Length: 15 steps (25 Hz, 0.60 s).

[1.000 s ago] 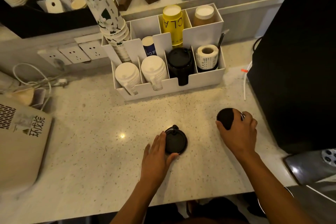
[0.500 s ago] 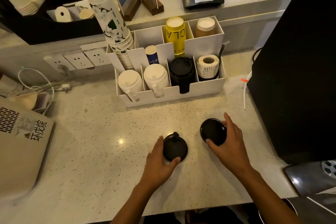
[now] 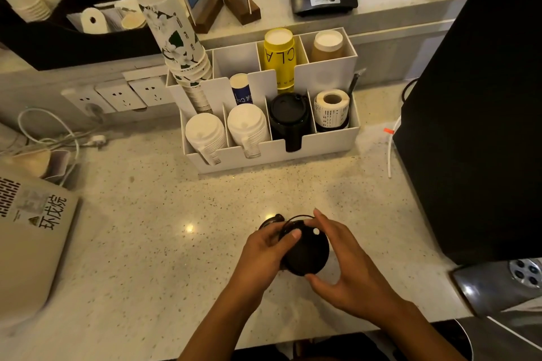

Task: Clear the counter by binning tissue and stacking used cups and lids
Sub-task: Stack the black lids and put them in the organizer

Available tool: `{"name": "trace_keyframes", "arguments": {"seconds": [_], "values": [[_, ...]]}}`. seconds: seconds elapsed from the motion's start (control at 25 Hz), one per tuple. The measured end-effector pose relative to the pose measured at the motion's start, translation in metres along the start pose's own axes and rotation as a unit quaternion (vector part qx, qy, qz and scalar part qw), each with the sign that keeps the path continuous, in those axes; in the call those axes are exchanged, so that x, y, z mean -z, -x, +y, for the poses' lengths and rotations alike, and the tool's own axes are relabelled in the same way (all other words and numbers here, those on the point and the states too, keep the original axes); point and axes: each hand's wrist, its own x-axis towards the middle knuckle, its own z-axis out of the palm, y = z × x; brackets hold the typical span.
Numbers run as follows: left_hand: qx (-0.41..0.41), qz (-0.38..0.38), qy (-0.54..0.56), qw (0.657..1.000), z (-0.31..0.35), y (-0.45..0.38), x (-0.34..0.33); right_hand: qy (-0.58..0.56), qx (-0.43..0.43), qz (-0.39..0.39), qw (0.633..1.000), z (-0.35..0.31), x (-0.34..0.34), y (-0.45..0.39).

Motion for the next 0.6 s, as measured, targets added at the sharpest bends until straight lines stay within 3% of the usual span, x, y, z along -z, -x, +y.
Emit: {"name": "trace_keyframes", "arguments": {"seconds": [0.12,0.28,0.6], "values": [[-0.006,0.031,0.006,0.999,-0.004,0.003,0.001,0.028,0.0,0.014,1.0,-0.001,-0.006,0.002],[-0.001,0.061,0.046,0.997,-0.014,0.011,0.006,0.007,-0.106,0.053,0.993,-0.01,-0.021,0.007],[0.06,0.08,0.148,0.984,-0.036,0.018,0.015,0.012,-0.121,0.041,0.992,-0.016,-0.048,0.008]]}}
